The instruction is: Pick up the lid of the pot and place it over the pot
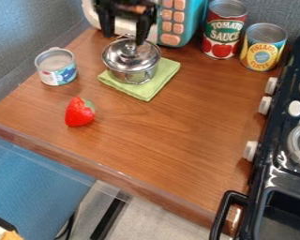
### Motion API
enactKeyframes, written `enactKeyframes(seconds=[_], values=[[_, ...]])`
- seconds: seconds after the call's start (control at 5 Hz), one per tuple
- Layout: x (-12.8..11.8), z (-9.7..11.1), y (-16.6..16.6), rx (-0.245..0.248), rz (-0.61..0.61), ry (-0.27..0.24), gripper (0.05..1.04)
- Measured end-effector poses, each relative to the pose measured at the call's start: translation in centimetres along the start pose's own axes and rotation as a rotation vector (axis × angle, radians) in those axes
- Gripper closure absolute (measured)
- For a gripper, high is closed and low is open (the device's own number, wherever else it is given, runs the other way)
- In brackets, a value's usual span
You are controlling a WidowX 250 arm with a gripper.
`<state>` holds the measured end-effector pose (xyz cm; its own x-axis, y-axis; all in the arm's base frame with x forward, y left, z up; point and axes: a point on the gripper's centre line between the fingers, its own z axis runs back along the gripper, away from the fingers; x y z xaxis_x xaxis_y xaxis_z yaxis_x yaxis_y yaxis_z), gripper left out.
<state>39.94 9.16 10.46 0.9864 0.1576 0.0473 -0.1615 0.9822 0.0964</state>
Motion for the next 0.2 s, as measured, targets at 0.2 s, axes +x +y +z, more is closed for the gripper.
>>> enactKeyframes(seconds=[0.2], values=[[-0.52,1.82,0.12,-0.006,0.036,0.011,0.081]])
